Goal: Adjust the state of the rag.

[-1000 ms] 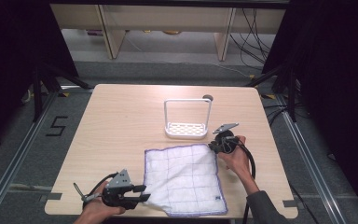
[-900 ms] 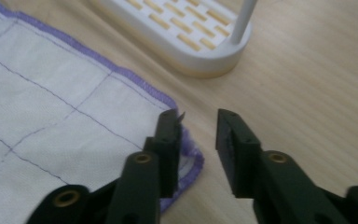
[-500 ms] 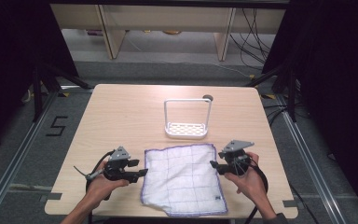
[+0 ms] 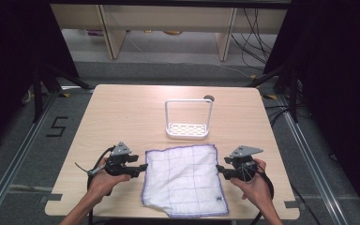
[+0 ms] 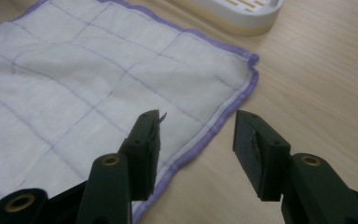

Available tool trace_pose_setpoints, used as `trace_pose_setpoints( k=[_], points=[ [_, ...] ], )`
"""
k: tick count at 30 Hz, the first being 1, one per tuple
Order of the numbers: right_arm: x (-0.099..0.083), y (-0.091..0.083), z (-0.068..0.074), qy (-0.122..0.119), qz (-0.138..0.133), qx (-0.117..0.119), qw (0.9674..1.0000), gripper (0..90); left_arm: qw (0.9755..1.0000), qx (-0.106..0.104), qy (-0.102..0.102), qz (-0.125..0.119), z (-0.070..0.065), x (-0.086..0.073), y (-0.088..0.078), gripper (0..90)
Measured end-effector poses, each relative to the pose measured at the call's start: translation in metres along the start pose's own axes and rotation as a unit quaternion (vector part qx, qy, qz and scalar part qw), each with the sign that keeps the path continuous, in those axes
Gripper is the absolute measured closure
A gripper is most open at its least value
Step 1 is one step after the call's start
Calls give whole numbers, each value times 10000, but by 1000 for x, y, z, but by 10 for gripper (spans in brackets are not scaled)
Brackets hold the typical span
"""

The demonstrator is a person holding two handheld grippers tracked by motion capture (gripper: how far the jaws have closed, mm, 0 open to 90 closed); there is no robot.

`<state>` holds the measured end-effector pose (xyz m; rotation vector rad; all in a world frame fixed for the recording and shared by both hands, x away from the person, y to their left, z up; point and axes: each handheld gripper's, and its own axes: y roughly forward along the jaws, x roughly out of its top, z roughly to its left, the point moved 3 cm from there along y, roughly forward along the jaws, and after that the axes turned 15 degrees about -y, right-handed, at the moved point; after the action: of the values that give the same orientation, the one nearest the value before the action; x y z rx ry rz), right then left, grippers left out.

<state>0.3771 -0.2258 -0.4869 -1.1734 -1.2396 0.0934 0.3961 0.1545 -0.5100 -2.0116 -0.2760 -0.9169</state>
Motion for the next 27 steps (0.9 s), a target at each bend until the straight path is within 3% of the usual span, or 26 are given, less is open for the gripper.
trace_pose_setpoints(
  k=[5,8,10,14,17,18,21,22,25,27],
  points=[
    [10,14,-19,6,28,-165,9999,522,9998,218,1,43,11,11,17,417],
    [18,24,-28,-110,1,-213,9997,523,9997,245,20,80,12,17,26,405],
    [23,29,-33,-49,69,-177,9998,523,9995,246,155,155,12,20,31,396],
    [30,47,-41,-105,-11,-193,9998,522,9993,262,165,221,12,24,40,383],
    [33,55,-44,-61,139,-129,9998,523,9988,295,259,292,11,23,47,384],
    [33,58,-45,-45,80,-86,9999,523,9985,284,297,349,10,22,49,392],
    [34,65,-46,20,261,-49,9996,525,9983,279,349,370,9,21,52,441],
    [35,66,-47,92,297,-36,9995,528,9977,273,475,390,8,20,54,454],
    [37,75,-49,-19,257,-67,9996,554,9977,234,507,381,7,19,56,528],
    [38,79,-50,-55,384,-10,9992,583,9975,132,579,389,6,19,56,623]
  ],
)
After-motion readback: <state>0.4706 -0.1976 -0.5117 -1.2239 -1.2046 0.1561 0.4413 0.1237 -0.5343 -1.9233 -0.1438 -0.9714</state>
